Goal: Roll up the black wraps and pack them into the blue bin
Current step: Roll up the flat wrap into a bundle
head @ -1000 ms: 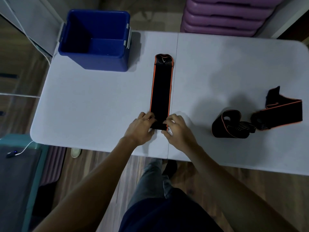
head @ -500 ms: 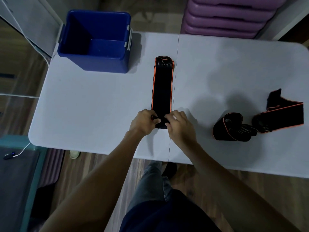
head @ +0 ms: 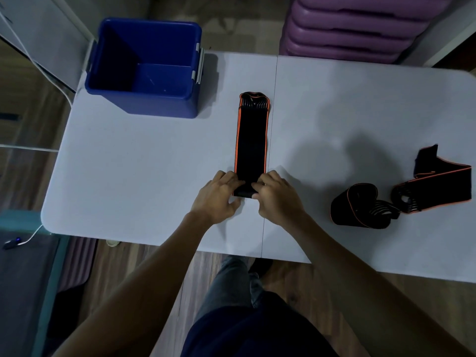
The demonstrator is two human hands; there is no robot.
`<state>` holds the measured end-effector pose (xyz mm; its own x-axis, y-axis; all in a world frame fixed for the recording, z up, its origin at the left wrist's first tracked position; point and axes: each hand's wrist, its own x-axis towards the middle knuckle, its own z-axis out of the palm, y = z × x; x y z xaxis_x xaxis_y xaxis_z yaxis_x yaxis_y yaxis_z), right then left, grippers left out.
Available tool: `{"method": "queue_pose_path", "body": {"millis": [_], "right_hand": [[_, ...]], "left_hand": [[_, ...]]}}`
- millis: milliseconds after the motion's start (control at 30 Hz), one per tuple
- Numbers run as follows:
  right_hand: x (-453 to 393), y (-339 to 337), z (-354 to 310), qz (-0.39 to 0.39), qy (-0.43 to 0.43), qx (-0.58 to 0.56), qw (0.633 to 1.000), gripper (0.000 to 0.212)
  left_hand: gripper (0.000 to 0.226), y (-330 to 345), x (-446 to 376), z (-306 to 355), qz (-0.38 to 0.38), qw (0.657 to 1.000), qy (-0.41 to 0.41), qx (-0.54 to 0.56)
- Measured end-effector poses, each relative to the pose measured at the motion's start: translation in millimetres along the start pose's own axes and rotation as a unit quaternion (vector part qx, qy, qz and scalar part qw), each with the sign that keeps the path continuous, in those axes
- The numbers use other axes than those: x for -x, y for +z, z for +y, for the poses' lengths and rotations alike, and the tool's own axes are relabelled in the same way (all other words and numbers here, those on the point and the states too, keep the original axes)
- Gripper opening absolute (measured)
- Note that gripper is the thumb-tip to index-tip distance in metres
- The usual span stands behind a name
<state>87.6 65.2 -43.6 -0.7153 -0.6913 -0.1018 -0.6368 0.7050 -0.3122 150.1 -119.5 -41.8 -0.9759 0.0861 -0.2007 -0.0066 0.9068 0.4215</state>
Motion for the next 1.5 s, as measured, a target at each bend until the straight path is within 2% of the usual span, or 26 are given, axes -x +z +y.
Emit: {"method": "queue_pose_path", "body": {"millis": [167,267,367,467,533,600,700,833,967,1067,1167,1233,1300,1367,1500], "right_hand": [[-10.5,-4.3,1.7,-0.007,0.034,-0.039,0.999,0.014],[-17.3,-6.7,-0.7,0.034,0.082,-0.088,0.992,0.02],[-18.4,-7.4,2.4,0.063,0.046,-0.042,0.996,0.016],[-17.8,-8.7,7.3,0.018,0.028,-0.027,0.999,0.038],[-22.7,-9.9,9.2,0.004,0.035,-0.024,0.999,0.044],[-30.3,-11.3,9.9,0.002,0.038,-0.019,0.999,0.04],[-37.4,-12.5,10.7,-0.009,0.045,-0.015,0.999,0.032],[-41.1,-13.6,11.9,-0.031,0.049,-0.017,0.998,0.035],[-42.8,-20.3,13.3,-0.033,0.055,-0.085,0.994,0.055],[-49.6,-25.2,16.4,-0.021,0.065,-0.099,0.993,0.044],[-60.7,-27.6,18.1,-0.012,0.095,-0.102,0.99,0.028],[-69.6,-27.3,20.6,-0.031,0.126,-0.117,0.985,0.022],[-78.6,-26.1,22.8,-0.062,0.138,-0.129,0.98,0.018],[-87.0,-25.9,26.3,-0.08,0.142,-0.133,0.978,0.017],[-94.1,-37.5,27.3,-0.013,0.197,-0.203,0.959,0.03]], "left_hand": [[0.028,-20.4,-25.3,-0.8,-0.055,0.996,-0.048,0.052],[0.026,-29.3,-40.4,-1.3,-0.079,0.992,-0.088,0.043],[0.027,-32.3,-50.6,0.9,-0.089,0.988,-0.118,0.043],[0.025,-32.4,-57.1,3.2,-0.077,0.987,-0.138,0.033],[0.026,-32.0,-57.2,3.4,-0.038,0.991,-0.127,0.017],[0.03,-31.4,-54.3,0.1,0.009,0.997,-0.08,0.009],[0.043,-30.2,-49.9,-7.1,-0.009,1.0,-0.007,0.009],[0.05,-33.5,-57.0,-12.2,-0.023,0.999,0.025,-0.005],[0.043,-42.4,-68.2,-12.3,-0.05,0.999,0.021,-0.005],[0.033,-49.0,-75.6,-12.2,-0.065,0.998,0.0,-0.005],[0.034,-53.4,-86.0,-7.8,-0.065,0.998,-0.004,-0.027],[0.034,-54.9,-92.9,-5.2,-0.04,0.998,0.006,-0.039],[0.043,-54.0,-98.3,-5.4,-0.027,0.998,0.039,-0.05],[0.051,-53.4,-101.5,-7.5,-0.049,0.996,0.047,-0.06],[0.059,-49.9,-105.3,-9.2,-0.075,0.994,0.005,-0.077]]}}
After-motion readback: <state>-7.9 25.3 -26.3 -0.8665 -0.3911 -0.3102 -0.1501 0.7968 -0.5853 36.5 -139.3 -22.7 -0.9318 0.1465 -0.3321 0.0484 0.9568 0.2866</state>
